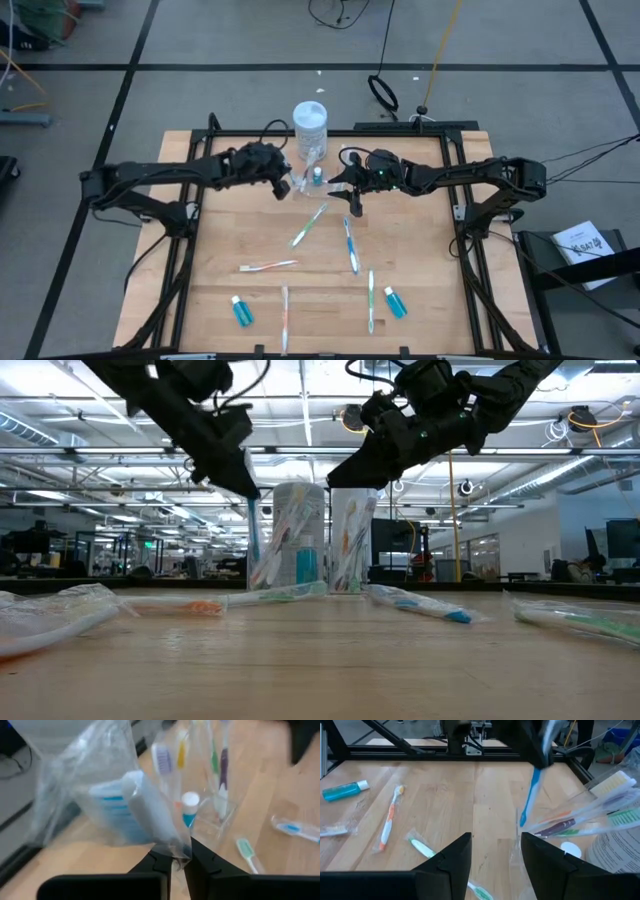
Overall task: Pick & Place toothbrushing station
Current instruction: Put the blue toothbrush into the transparent organizer
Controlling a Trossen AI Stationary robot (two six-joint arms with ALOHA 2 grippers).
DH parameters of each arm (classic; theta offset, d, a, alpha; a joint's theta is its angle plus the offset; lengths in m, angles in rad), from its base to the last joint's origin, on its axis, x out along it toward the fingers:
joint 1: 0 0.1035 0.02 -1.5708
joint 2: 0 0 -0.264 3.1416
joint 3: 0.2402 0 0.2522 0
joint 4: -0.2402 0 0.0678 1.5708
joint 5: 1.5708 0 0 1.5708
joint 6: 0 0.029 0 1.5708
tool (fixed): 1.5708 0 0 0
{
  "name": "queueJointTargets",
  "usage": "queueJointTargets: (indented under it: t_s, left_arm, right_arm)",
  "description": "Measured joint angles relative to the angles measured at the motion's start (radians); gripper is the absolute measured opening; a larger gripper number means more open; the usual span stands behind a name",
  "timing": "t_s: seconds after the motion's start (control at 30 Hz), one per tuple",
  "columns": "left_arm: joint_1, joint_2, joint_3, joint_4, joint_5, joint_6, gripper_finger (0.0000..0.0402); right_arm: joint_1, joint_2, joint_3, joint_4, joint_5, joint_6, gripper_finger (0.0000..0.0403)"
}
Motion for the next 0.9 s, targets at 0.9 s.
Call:
queueJointTargets:
  t_s: [0.9]
  left_arm:
    - [0.045, 0.149, 0.000, 0.149, -0.036, 0.072, 0.0049]
  right_arm:
    - [0.000, 0.000, 0.000, 0.000, 0.002, -0.001, 0.0164]
